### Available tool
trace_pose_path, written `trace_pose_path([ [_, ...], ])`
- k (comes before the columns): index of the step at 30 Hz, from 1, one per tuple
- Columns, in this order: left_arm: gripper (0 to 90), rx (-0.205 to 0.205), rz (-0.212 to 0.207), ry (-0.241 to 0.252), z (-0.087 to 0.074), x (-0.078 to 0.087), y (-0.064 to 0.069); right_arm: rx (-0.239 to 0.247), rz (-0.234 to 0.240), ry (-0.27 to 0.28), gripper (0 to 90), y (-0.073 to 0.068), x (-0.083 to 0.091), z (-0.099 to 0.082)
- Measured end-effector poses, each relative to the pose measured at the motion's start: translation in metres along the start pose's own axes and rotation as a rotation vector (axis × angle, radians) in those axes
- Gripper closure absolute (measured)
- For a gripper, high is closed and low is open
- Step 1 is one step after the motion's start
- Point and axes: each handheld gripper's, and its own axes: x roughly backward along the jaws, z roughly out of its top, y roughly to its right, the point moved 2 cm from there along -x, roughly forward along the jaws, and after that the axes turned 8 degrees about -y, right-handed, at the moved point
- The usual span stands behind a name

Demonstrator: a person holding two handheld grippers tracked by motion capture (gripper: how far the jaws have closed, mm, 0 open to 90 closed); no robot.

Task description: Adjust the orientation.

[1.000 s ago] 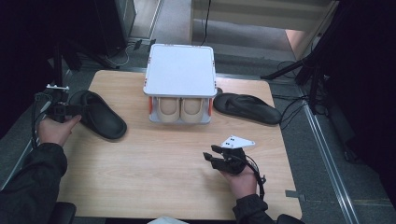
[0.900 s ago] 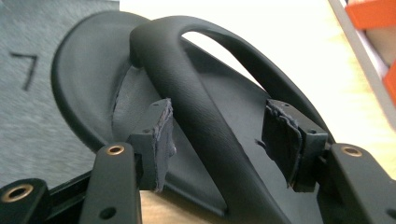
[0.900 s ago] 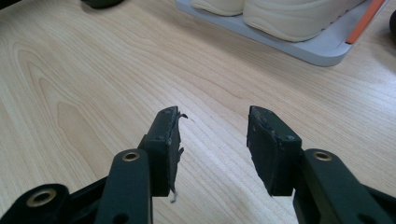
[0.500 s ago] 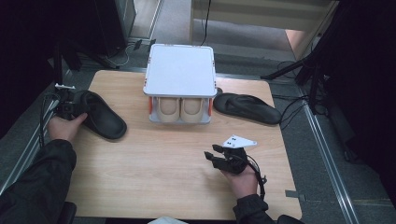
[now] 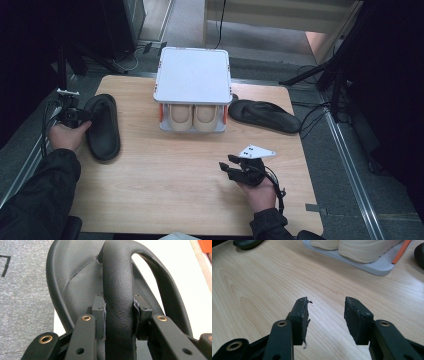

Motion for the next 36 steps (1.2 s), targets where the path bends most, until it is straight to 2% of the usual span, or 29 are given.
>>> trace_pose_path([
  [7,69.9,-0.011,-0.005,-0.011,0.004,0.008,0.005,0.003,-0.003,0.000,55.0,0.001,0.000,0.000],
  [13,70.0,-0.020,-0.047,-0.006,0.005,0.025,0.016,-0.004,-0.006,0.008,55.0,0.003,0.002,0.001],
  [16,70.1,-0.058,-0.055,-0.007,0.003,0.038,0.026,-0.008,-0.009,0.012,55.0,0.005,0.002,0.002],
  [19,70.1,-0.069,-0.065,-0.008,0.000,0.045,0.033,-0.010,-0.012,0.012,55.0,0.006,0.002,0.003],
  [21,70.1,-0.093,-0.078,-0.008,-0.007,0.056,0.043,-0.009,-0.014,0.015,55.0,0.008,0.002,0.003],
  [24,70.1,-0.100,-0.094,-0.008,-0.012,0.061,0.050,-0.016,-0.017,0.026,55.0,0.010,0.003,0.005],
  [28,70.2,-0.122,-0.140,-0.009,-0.025,0.072,0.070,-0.021,-0.020,0.029,55.1,0.012,0.004,0.005],
  [33,70.1,-0.167,-0.178,-0.019,-0.040,0.078,0.096,-0.024,-0.024,0.038,55.1,0.013,0.004,0.006],
  [36,70.1,-0.191,-0.201,-0.024,-0.049,0.076,0.113,-0.029,-0.027,0.040,55.1,0.014,0.006,0.006],
])
